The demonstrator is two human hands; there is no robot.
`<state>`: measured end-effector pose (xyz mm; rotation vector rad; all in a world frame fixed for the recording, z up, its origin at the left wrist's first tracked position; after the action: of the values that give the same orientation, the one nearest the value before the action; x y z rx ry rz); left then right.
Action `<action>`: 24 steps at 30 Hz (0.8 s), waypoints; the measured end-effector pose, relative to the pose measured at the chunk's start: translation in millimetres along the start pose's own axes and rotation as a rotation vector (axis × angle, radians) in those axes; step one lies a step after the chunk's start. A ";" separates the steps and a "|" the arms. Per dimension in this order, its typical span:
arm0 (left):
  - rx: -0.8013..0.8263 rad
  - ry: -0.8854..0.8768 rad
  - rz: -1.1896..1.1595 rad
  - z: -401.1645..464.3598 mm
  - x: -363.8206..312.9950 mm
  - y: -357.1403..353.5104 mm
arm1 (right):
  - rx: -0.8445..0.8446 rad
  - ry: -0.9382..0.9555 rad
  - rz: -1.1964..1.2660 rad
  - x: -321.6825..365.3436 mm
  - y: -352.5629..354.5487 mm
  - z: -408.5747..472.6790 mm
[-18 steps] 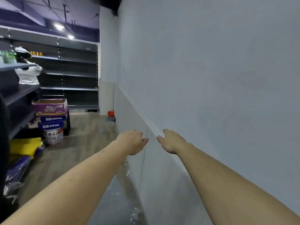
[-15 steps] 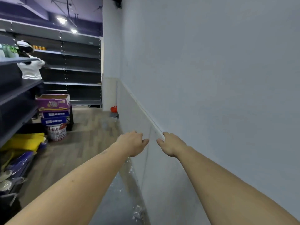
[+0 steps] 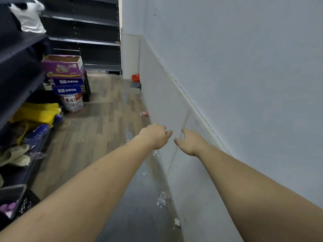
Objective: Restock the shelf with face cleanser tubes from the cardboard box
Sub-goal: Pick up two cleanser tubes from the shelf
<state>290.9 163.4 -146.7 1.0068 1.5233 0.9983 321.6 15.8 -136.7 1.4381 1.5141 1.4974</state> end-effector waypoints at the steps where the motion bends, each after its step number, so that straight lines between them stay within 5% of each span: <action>1: 0.004 0.002 0.013 15.2 8.3 -5.3 | 0.011 0.002 0.009 1.6 -4.5 15.7; 16: 0.132 0.306 -0.001 213.6 99.2 -23.0 | 0.234 0.114 0.003 16.6 -43.6 282.7; 24: 0.094 0.471 -0.022 294.5 189.4 13.1 | 0.310 0.265 -0.069 95.2 -37.4 420.1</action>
<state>555.7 376.3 -232.8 0.8516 1.9762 1.2150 671.7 249.5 -235.4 1.3766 2.0091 1.5074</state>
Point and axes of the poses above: each hand's wrist, its own z-axis towards the middle knuckle, its own y-axis out of the back of the hand, x = y × z, the point moved 4 cm from there along z, towards the middle knuckle, and after that the axes turned 2 degrees about z, right-handed, at the moved point
